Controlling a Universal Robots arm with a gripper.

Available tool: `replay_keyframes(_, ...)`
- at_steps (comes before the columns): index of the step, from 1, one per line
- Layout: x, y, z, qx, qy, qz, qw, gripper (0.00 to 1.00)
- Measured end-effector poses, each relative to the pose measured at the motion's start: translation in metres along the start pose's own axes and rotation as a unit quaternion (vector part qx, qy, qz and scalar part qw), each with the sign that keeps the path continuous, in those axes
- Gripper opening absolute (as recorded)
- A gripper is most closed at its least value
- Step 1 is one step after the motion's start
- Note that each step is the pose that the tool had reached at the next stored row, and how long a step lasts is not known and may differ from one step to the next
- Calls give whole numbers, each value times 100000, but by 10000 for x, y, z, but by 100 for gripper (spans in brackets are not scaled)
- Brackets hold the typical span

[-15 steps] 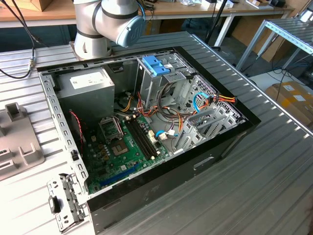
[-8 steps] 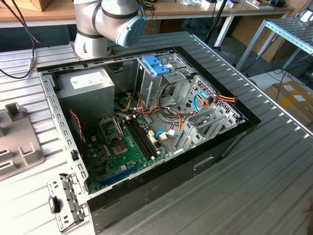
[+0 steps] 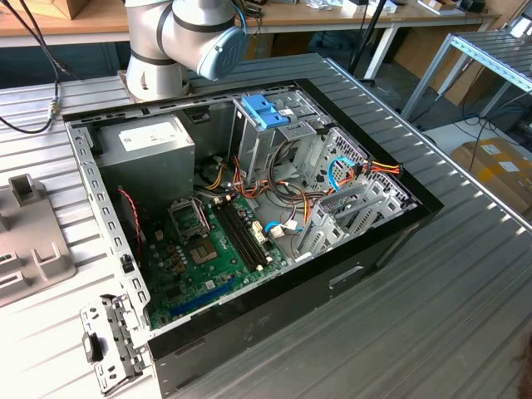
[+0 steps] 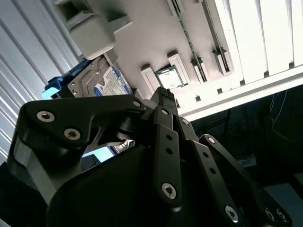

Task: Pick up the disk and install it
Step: 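Pick up the disk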

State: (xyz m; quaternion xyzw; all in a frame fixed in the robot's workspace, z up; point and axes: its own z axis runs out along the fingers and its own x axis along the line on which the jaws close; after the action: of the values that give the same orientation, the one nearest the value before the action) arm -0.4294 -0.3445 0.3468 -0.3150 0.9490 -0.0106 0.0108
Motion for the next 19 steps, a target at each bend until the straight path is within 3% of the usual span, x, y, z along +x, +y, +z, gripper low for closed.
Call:
replay_keyframes(6, 0, 0, 0, -34, -63, -2388, 99971, 11)
replay_keyframes(11, 0, 0, 0, -63, -123, -4555, 99896, 11)
replay_keyframes(14, 0, 0, 0, -83, -159, -5973, 99821, 11)
replay_keyframes(19, 0, 0, 0, -122, -235, -8734, 99617, 11)
